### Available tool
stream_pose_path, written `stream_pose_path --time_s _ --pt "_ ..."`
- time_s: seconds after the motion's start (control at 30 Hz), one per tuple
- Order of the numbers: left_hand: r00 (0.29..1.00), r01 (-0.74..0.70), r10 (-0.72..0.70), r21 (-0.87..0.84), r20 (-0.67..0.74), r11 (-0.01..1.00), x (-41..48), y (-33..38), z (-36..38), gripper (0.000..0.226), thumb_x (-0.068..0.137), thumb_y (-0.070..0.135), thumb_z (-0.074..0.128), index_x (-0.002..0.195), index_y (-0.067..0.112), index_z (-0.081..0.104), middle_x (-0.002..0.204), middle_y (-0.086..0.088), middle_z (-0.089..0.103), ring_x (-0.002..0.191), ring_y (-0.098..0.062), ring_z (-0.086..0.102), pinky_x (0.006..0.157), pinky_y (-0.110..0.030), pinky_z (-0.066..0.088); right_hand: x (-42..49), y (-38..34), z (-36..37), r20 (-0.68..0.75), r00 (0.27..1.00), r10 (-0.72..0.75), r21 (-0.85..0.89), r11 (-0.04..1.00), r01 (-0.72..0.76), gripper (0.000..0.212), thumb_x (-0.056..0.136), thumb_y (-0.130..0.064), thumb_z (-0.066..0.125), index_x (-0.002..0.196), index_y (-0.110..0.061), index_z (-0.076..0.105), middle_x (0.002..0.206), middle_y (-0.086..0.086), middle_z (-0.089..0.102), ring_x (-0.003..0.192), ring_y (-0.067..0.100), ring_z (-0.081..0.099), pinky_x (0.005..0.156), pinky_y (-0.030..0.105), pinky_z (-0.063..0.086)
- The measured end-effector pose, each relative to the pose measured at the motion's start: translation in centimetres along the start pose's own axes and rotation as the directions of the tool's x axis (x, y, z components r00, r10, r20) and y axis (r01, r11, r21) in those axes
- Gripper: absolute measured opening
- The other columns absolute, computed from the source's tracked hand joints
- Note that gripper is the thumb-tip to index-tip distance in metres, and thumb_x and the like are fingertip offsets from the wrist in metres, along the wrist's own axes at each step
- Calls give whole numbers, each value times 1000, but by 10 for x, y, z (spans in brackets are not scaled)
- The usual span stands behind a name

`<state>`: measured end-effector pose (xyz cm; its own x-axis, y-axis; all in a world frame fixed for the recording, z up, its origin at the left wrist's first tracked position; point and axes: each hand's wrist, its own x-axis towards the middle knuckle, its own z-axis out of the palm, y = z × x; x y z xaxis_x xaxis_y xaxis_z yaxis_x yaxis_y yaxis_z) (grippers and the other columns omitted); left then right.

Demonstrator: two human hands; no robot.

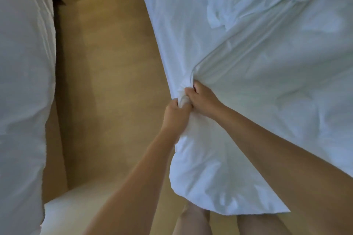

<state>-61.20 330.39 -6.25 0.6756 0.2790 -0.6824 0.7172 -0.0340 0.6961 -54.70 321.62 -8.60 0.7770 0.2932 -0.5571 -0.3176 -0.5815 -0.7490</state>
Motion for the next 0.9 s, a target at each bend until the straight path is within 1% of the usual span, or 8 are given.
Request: stream_pose_path --time_s 0.17,0.3,0.4,0.47,0.6,0.77,0.83,0.9 --pt "980 -118 69 265 185 957 5 13 43 19 93 33 50 84 16 46 77 4 52 68 -14 50 64 -32 45 -31 43 -40 -61 977 206 289 940 -180 37 93 -50 39 98 -18 55 89 -3 57 76 8 55 61 24 38" --pt "912 -152 43 239 408 959 13 19 50 14 97 22 48 108 24 56 96 17 59 87 0 56 68 -11 40 -69 69 -40 5 979 202 422 887 -185 33 83 -63 40 88 -36 57 74 -15 54 57 -8 52 56 17 40" --pt "839 -245 39 313 542 918 25 27 47 25 96 13 45 114 21 61 105 14 61 97 -1 56 80 -10 40 -68 72 -35 -152 947 282 485 856 -177 32 85 -58 42 90 -30 56 84 -10 58 72 0 56 67 24 43" --pt "835 -419 190 373 516 828 35 32 40 23 94 11 47 99 16 68 93 7 66 88 -7 59 78 -17 43 -50 60 -36 -244 910 334 486 854 -183 26 91 -46 40 89 -26 57 92 -10 60 84 6 58 73 27 47" --pt "712 -620 321 345 624 704 65 44 20 25 90 13 49 70 21 61 62 10 59 55 -1 49 55 -17 37 -5 23 -24 -327 875 358 575 810 -116 24 79 -50 45 77 -26 50 71 -13 53 73 10 52 72 28 38" --pt "646 -700 277 407 711 588 101 66 -3 27 90 11 47 69 26 56 55 16 48 52 -1 45 52 -16 30 37 -11 -14 -389 817 426 607 785 -120 51 92 -43 50 135 -18 40 103 -10 52 88 22 58 82 32 44" --pt "620 -724 261 413 739 552 116 82 -1 23 91 12 46 85 22 65 68 18 53 64 1 50 58 -12 35 48 -14 -22 -407 784 468 662 743 -101 53 92 -38 52 139 -16 37 112 -4 53 94 24 59 89 35 47" --pt "622 -728 260 423 738 541 132 103 11 25 91 13 46 103 21 66 89 15 59 80 0 54 72 -9 40 57 -14 -39 -455 742 493 705 708 -39 48 93 -34 53 135 -16 40 104 -6 53 90 15 59 79 26 48"
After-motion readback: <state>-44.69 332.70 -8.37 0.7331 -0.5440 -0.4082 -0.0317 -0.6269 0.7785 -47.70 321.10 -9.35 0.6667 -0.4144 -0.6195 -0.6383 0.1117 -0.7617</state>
